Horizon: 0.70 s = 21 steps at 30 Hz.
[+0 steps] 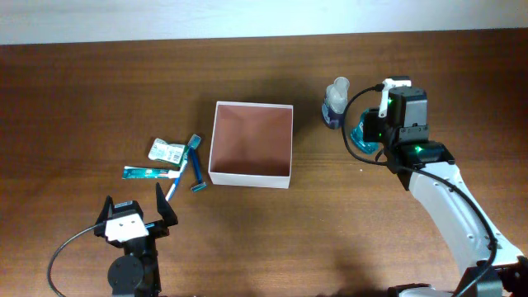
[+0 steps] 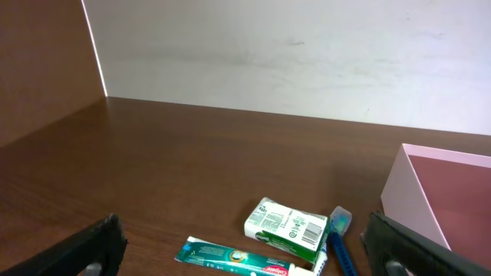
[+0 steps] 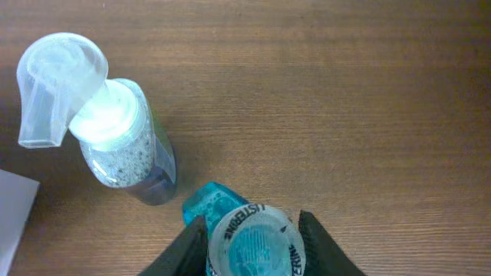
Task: Pack container
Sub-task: 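Move the right gripper to the teal mouthwash bottle cap and grasp it, then lift the mouthwash bottle with the right gripper and carry it over the box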
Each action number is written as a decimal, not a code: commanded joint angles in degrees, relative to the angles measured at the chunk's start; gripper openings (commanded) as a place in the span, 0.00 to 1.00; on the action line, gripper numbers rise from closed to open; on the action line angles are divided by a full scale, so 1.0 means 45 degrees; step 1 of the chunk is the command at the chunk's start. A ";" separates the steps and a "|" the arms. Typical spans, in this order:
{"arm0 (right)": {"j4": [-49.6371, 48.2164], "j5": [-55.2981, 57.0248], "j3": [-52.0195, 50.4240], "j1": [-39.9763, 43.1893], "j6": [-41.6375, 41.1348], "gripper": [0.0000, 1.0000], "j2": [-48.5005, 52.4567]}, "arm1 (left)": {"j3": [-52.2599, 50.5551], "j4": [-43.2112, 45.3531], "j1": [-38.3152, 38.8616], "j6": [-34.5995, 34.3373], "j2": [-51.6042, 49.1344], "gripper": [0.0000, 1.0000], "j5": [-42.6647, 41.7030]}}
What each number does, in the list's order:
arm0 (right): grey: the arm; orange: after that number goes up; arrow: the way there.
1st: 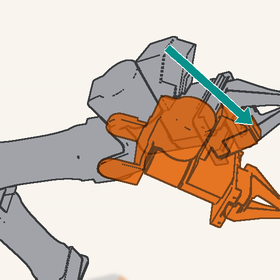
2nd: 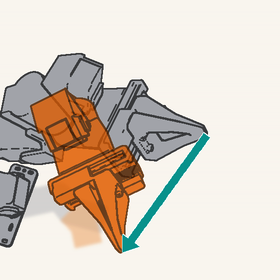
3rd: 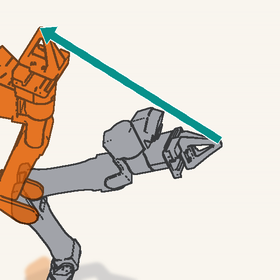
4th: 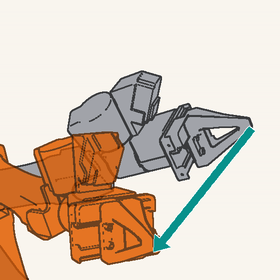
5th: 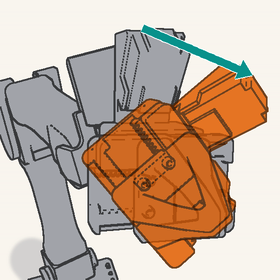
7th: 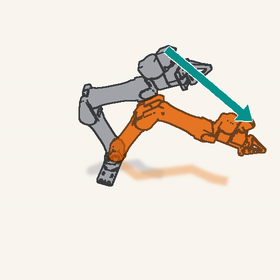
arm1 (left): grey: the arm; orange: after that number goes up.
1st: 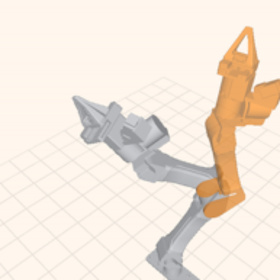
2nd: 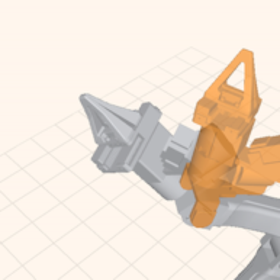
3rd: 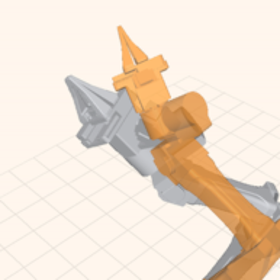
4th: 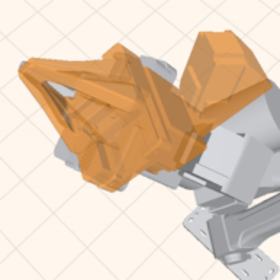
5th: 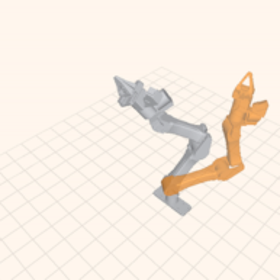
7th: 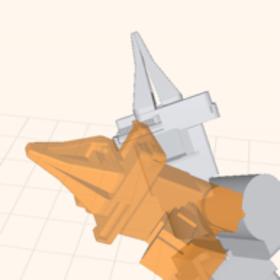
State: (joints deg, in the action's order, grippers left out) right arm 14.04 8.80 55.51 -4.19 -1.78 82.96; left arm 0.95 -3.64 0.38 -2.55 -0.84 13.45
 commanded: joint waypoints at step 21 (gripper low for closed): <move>0.1093 0.0151 0.0243 -0.0083 -0.1035 0.16 -0.2540 | -0.0092 0.0024 -0.0063 0.0204 0.0107 0.99 -0.0141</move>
State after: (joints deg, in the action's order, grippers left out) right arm 18.74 8.75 55.51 -4.19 -3.68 78.22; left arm 0.95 -3.66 0.38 -2.55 -0.84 13.45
